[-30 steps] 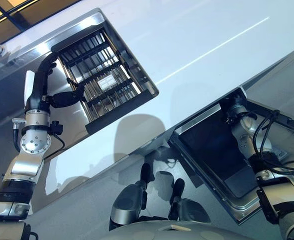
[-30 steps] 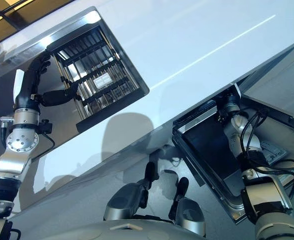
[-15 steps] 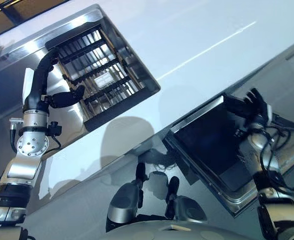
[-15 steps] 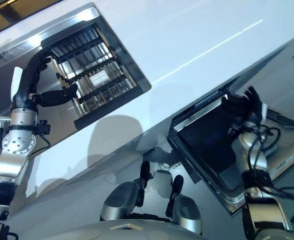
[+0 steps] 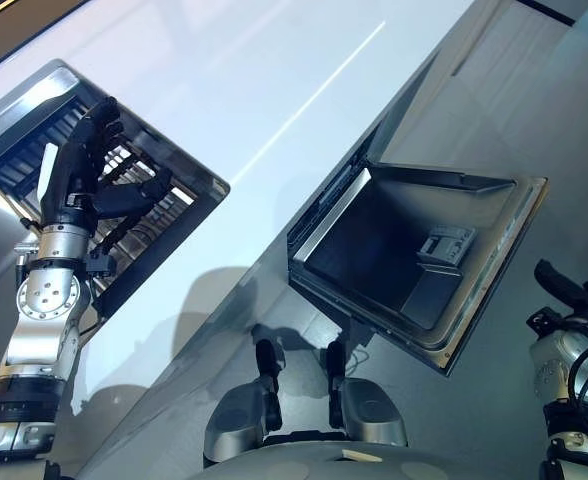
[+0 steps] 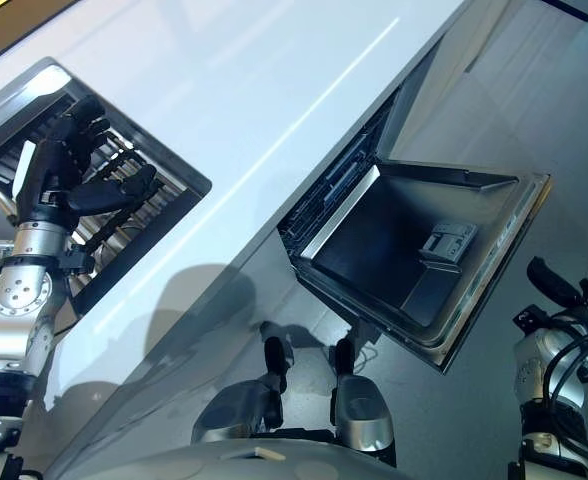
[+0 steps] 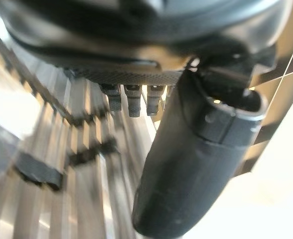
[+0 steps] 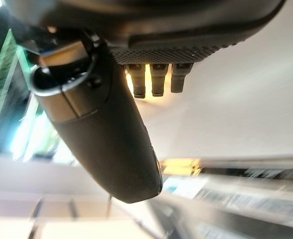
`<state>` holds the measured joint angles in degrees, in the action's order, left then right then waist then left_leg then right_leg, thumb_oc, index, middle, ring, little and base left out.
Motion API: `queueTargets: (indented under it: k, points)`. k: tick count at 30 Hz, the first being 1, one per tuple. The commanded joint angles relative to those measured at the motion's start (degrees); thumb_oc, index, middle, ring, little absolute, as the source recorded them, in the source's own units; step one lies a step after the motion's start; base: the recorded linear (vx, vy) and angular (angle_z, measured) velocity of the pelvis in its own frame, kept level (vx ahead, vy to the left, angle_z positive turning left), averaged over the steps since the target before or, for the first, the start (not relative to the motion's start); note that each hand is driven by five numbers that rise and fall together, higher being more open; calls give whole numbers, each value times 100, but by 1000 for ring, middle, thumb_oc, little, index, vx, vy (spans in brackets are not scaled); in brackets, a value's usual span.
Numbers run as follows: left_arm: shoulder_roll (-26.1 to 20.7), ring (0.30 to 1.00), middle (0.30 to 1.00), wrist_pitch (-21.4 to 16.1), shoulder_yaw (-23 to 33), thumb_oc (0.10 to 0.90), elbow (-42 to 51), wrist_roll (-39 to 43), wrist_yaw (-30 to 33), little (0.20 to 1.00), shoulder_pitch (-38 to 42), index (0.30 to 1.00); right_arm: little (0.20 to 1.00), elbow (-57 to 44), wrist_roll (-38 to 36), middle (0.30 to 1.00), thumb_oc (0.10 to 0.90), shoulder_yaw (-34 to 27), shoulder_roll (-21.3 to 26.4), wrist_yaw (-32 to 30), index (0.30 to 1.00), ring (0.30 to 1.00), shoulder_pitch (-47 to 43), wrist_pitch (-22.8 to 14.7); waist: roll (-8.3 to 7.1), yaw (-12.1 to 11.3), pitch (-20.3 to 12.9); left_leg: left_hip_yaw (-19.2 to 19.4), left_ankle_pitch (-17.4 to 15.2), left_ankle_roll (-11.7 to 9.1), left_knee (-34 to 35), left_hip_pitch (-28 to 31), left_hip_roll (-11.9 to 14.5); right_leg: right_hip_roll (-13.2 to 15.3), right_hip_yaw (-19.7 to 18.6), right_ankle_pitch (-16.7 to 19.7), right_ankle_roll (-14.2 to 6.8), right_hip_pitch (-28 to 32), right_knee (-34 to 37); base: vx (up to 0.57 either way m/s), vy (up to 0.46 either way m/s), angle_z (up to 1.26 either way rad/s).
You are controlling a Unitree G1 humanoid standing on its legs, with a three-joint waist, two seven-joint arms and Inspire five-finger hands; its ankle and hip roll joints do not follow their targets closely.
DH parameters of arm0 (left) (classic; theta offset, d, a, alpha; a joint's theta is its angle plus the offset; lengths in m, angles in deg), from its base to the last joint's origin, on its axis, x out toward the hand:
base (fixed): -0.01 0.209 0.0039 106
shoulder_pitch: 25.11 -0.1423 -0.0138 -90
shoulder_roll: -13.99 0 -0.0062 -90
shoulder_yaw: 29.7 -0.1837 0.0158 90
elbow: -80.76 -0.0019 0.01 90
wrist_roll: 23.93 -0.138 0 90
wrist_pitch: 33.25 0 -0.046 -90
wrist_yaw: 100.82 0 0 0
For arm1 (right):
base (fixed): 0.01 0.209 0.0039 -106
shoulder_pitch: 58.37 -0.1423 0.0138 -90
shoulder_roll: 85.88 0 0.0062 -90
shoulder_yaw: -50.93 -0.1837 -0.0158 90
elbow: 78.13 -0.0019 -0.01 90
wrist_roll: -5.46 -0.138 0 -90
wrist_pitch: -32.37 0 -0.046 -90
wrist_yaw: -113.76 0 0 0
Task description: Pick up plates and place into dishwasher.
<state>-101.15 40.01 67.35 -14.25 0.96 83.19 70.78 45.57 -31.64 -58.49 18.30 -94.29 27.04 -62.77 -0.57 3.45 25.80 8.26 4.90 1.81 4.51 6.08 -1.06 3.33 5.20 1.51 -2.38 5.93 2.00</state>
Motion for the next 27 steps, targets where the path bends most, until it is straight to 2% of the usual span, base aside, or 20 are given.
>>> queueTargets:
  k: [1, 4, 5, 8, 13, 18, 23, 27]
  points:
    - [-18, 900, 900, -790, 337, 800, 341, 552, -13, 900, 561, 900, 900, 168, -862, 900, 800, -83, 380, 377, 900, 900, -59, -531, 231, -20, -571, -115, -1140, 210, -770, -230, -319, -222, 205, -665, -203, -650, -1065, -57, -82, -12]
    - [-21, 900, 900, -899, 259, 800, 276, 791, -42, 900, 806, 900, 900, 496, -1978, 900, 800, -34, 266, 989, 900, 900, -181, -662, 273, -22, -431, -64, -1248, 205, -1109, -496, -316, -164, 207, -738, -142, -808, -1213, -152, -112, -4]
    - [-29, 900, 900, -992, 196, 800, 280, 925, 14, 900, 971, 900, 900, 579, -2431, 900, 800, 18, 227, 1199, 900, 900, -300, -721, 330, -21, -306, -48, -1316, 196, -1349, -708, -322, -125, 222, -795, -78, -935, -1330, -196, -82, 2]
    - [-46, 900, 900, -1095, 136, 800, 330, 1202, 96, 900, 1211, 900, 900, 780, -2813, 900, 800, 126, 175, 1462, 900, 900, -504, -798, 431, -42, -102, -74, -1435, 183, -1839, -1089, -332, -60, 259, -894, 52, -1216, -1658, -178, -61, -1]
    - [91, 900, 900, -1243, 74, 800, 487, 1420, 363, 900, 1491, 900, 900, 1117, -2771, 900, 800, 336, 212, 1682, 900, 900, -772, -707, 613, -66, 212, -168, -1628, 164, -2598, -1680, -387, 56, 336, -1203, 280, -1765, -2492, -89, -11, -2]
    - [214, 900, 900, -1319, 98, 800, 761, 1313, 660, 900, 1575, 900, 900, 1349, -2720, 900, 800, 439, 274, 1673, 900, 900, -956, -724, 776, -120, 399, -249, -1559, 192, -2876, -2148, -510, 133, 328, -1333, 395, -2394, -3110, -57, 44, 9]
    - [228, 900, 900, -1295, 115, 800, 977, 1082, 1007, 900, 1686, 900, 900, 1597, -2613, 900, 800, 570, 323, 1585, 900, 900, -1109, -609, 845, -225, 399, -275, -1581, 239, -3056, -2625, -609, 167, 315, -1454, 428, -2970, -3525, -40, 55, 9]
    - [225, 900, 900, -1189, 118, 800, 1127, 937, 1148, 900, 1694, 900, 900, 1636, -2534, 900, 800, 701, 325, 1840, 900, 900, -1219, -584, 849, -328, 399, -310, -1575, 267, -3168, -2863, -649, 177, 318, -1460, 443, -3211, -3703, -9, 34, 8]
